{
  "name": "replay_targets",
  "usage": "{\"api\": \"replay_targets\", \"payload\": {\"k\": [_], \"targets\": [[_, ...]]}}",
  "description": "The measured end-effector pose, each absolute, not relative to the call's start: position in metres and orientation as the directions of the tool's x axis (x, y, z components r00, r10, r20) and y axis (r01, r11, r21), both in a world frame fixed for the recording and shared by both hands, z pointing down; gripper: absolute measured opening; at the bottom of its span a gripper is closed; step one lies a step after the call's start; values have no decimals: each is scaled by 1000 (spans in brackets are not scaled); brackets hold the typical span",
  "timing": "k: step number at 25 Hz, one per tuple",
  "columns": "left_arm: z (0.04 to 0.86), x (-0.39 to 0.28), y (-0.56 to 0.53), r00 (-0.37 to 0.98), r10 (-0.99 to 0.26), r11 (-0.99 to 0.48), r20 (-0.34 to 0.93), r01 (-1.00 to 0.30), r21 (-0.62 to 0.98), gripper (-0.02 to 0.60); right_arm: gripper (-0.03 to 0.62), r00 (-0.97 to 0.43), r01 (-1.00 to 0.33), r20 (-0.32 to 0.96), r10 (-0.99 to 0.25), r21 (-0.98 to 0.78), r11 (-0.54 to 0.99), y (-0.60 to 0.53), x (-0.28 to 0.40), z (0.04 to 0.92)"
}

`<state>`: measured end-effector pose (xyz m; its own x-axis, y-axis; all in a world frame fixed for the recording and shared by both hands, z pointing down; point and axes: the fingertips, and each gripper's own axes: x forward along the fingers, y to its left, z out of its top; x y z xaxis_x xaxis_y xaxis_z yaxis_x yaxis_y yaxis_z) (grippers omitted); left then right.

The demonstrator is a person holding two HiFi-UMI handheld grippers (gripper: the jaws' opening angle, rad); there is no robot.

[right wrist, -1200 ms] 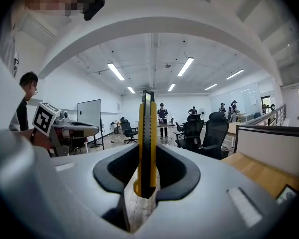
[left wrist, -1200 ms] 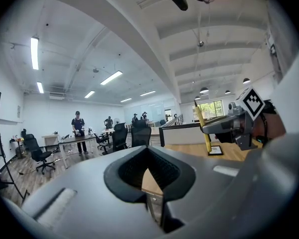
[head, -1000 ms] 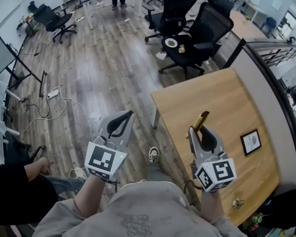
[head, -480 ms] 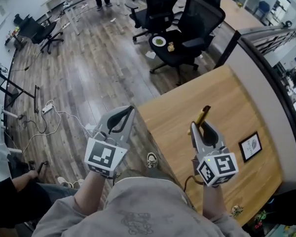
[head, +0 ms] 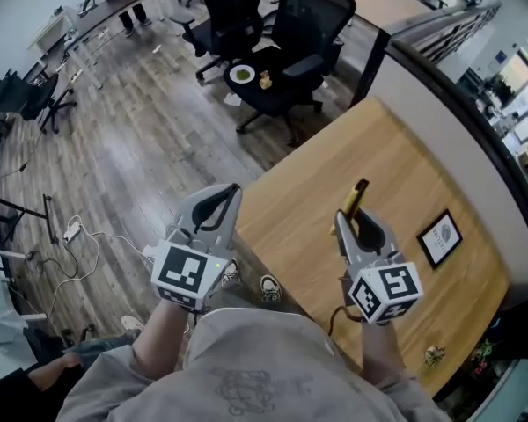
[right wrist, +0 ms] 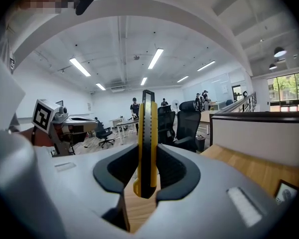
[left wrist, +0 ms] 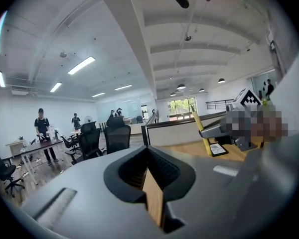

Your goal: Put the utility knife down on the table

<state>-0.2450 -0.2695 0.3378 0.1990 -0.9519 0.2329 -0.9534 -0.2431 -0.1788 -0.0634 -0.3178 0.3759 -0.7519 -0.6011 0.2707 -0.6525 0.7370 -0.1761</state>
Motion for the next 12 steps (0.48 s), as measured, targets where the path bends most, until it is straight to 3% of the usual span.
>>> {"api": "replay_targets", "payload": {"k": [12], "targets": [[340, -268, -336, 396, -885, -441, 246, -881, -169, 2, 120, -612, -790, 299, -732, -184, 585, -350, -83, 380]]}}
